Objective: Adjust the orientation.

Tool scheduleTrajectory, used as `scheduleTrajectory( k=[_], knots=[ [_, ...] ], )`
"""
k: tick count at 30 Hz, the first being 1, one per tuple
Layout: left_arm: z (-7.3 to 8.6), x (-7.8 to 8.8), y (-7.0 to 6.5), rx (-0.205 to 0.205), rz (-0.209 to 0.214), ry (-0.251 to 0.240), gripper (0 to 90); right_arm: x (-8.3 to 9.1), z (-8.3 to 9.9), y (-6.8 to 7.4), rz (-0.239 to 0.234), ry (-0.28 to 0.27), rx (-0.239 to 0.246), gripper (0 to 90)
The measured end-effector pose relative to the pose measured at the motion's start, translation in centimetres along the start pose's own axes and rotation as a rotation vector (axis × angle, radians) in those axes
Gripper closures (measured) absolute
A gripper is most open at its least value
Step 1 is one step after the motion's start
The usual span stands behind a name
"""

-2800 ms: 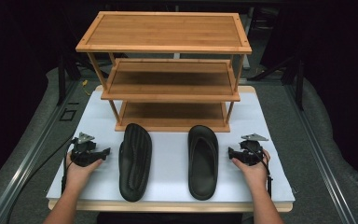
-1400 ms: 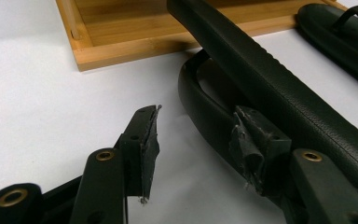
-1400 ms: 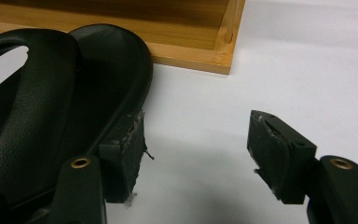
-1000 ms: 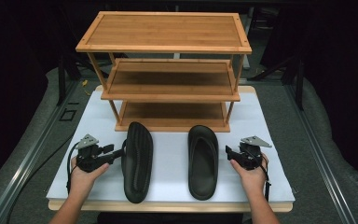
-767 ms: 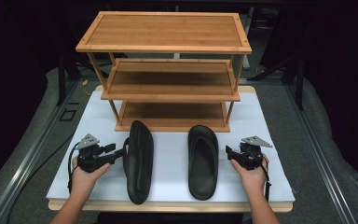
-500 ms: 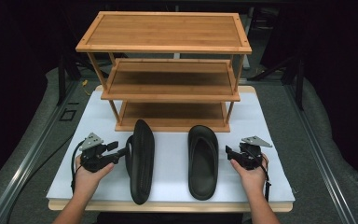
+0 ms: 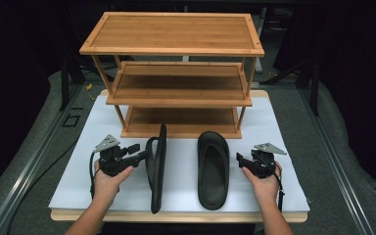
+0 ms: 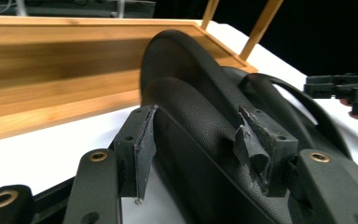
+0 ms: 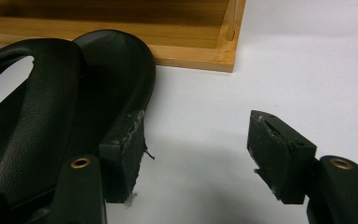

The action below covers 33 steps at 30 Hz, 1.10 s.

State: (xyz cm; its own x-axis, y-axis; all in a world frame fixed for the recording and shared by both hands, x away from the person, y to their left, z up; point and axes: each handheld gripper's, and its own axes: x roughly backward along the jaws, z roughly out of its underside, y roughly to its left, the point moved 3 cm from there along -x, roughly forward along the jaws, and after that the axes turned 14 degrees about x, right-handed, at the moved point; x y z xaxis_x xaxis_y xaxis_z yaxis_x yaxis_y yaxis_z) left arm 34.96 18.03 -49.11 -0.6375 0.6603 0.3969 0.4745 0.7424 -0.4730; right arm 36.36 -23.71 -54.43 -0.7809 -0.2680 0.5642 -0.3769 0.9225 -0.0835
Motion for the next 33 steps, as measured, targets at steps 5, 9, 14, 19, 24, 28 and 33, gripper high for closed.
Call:
scheduleTrajectory(
  k=[5, 9, 14, 19, 24, 28, 33],
  knots=[
    [0.1, -1.7, -2.0, -0.028, 0.000, 0.008, 48.9, -0.1, 0.1, -0.1, -0.003, -0.002, -0.007, 36.7],
    [0.4, -3.3, -3.4, -0.055, 0.017, 0.030, 49.6, -0.1, 0.1, -0.1, -0.004, 0.002, -0.013, 36.7],
    [1.1, -5.1, -4.3, -0.056, 0.055, 0.053, 50.8, -0.1, 0.2, -0.2, -0.006, 0.006, -0.014, 36.7],
    [1.5, -6.0, -4.6, -0.050, 0.066, 0.066, 50.5, -0.2, 0.2, -0.2, -0.012, 0.010, -0.014, 36.7],
    [1.7, -5.9, -4.7, -0.050, 0.072, 0.058, 48.5, -0.3, 0.2, -0.2, -0.008, 0.001, -0.019, 36.7],
    [2.2, -5.6, -4.3, -0.064, 0.049, 0.071, 47.4, -0.3, 0.2, -0.2, -0.010, -0.005, -0.021, 36.7],
    [3.3, -5.7, -3.4, -0.047, 0.017, 0.114, 48.9, -0.3, 0.2, -0.2, -0.012, 0.001, -0.022, 36.7]
  ],
)
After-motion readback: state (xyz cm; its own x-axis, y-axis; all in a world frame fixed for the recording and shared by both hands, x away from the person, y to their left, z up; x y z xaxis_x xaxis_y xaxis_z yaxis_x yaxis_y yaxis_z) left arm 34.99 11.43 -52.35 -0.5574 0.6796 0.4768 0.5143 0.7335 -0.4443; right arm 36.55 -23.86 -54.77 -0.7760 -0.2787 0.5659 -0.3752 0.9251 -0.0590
